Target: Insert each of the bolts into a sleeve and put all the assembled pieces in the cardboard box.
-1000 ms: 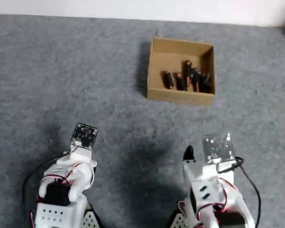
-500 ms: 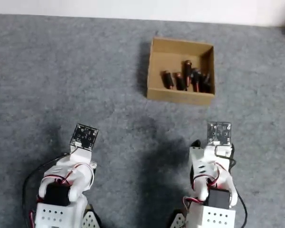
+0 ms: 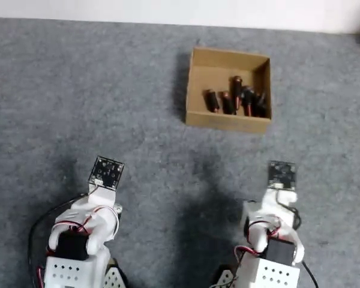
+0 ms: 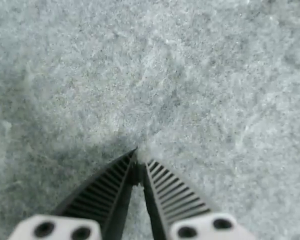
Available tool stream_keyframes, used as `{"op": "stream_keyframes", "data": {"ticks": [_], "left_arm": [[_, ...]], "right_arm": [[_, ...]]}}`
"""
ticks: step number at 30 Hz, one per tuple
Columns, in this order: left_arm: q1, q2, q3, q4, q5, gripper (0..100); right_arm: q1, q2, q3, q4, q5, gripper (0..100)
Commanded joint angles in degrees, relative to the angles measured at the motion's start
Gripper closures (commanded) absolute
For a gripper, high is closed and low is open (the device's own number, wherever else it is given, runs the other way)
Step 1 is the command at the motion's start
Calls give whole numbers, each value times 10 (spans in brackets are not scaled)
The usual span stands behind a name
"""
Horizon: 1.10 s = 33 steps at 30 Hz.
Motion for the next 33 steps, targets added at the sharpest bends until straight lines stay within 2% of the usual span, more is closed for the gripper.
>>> {"op": "stream_keyframes", "data": {"ticks": [1,33], "left_arm": [[-5,-7,13,3,0,986],[-2,-7,13,3,0,986]], "right_arm": [[42,-4,72,2,5,660],[47,-4,71,2,5,660]]}}
